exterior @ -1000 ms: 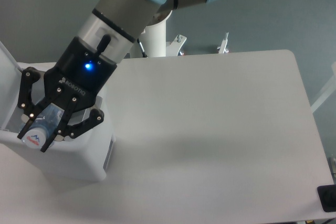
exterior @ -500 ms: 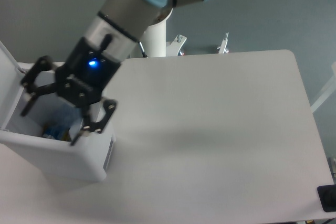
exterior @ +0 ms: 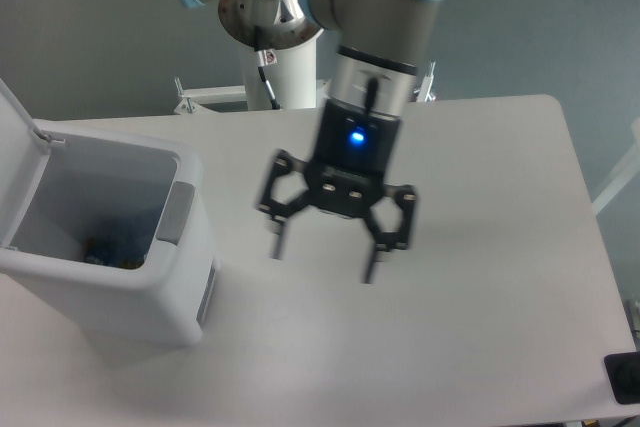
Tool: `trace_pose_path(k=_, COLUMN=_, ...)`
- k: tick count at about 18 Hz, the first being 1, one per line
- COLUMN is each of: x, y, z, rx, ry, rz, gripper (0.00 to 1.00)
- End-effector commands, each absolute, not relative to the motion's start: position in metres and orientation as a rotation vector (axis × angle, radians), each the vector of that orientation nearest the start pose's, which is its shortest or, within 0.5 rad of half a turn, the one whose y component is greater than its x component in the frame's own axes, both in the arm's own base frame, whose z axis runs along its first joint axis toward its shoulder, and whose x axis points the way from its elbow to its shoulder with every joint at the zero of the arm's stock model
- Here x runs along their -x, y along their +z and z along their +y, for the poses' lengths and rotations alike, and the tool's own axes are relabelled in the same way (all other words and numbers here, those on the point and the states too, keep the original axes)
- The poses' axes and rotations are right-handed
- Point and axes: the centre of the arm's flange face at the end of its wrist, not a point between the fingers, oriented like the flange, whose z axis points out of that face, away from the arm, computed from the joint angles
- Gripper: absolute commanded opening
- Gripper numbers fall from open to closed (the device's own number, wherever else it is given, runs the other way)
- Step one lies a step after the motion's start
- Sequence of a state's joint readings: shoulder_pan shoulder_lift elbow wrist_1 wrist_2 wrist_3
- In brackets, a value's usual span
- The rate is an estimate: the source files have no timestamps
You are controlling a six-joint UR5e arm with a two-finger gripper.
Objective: Place the trash in the trash can
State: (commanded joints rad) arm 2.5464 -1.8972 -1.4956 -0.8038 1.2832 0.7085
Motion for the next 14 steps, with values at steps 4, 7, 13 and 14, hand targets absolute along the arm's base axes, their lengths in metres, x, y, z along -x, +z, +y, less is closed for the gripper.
trace_pose_path(k=4, x=0.504, y=0.375, z=0.454, rx=2.8, ry=0.427, rz=-0.255, gripper=1.0)
trace_pose_path(k=7, x=0.514, y=0.379, z=0.452, rx=2.847, ry=0.422, rz=-0.172, gripper=1.0)
trace_pose_path(k=13, x=0.517, y=0.356, z=0.473, rx=2.979, ry=0.421, rz=-0.003, gripper=1.0)
trace_pose_path(k=14, x=0.516, y=0.354, z=0.473, rx=2.981, ry=0.417, rz=-0.003, gripper=1.0)
